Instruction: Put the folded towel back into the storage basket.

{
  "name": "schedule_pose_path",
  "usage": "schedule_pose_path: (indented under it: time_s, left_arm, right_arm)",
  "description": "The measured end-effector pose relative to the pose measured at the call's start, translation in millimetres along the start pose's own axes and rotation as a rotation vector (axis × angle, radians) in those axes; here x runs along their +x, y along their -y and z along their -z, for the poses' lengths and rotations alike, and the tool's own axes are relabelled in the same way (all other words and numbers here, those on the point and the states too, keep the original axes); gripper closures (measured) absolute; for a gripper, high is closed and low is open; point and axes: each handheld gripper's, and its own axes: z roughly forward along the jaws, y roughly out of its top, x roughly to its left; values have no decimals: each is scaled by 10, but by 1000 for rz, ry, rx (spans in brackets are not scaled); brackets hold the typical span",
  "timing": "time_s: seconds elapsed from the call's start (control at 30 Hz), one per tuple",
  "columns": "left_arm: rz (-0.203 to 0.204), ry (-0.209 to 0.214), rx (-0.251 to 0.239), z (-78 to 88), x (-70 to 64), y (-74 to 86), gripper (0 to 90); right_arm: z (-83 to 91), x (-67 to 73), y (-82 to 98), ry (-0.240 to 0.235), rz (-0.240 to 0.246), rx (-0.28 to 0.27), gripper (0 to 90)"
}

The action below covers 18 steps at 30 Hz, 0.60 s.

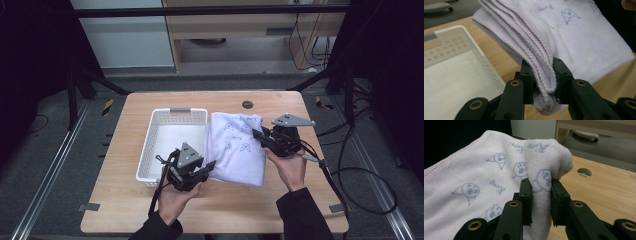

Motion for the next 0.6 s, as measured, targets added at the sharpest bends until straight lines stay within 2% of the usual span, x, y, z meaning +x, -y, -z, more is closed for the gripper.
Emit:
schedule_pose_path:
  time_s: [0.13,0.6]
  left_arm:
    - [2,-6,-4,36,47,-8,721]
    - [27,-46,-33,270,357,-28,721]
  right_arm:
    - [-39,49,-66,-3,4,4,742]
    - [-255,276,-349,-25,32,-23,741]
